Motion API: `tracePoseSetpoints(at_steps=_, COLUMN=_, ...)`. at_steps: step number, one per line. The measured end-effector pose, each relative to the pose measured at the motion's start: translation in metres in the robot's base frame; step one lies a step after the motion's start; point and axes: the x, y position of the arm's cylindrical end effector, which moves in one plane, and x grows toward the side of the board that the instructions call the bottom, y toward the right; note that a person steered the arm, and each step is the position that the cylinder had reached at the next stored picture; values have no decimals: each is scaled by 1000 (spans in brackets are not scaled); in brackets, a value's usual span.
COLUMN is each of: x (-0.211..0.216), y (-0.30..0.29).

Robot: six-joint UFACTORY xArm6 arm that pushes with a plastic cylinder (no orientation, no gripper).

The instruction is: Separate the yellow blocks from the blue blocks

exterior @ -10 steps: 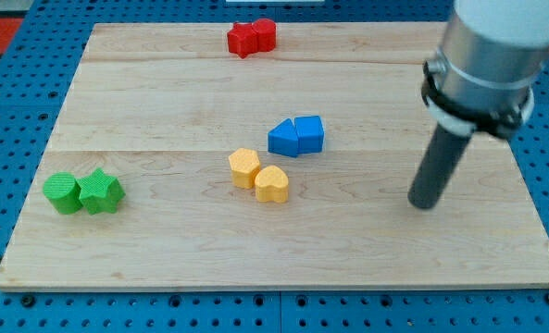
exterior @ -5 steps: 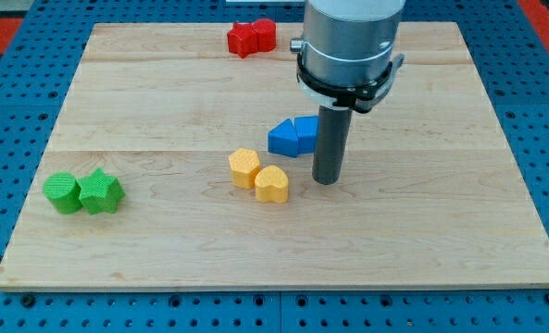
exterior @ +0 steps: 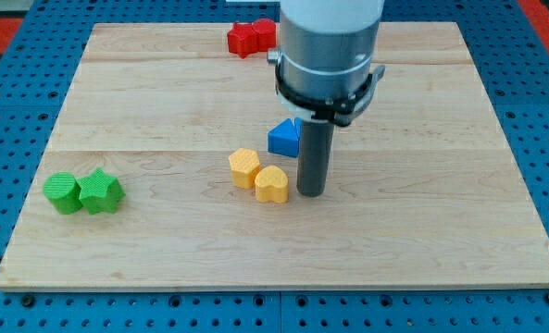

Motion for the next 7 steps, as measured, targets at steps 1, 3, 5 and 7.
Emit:
tracePoseSetpoints(at_steps=1, x=9, y=-29)
tracePoseSetpoints(at_steps=3, x=-56, y=-112)
tracePoseSetpoints(at_steps=5, x=-93, y=-164)
tracePoseSetpoints(at_steps=7, x=-151, y=-231)
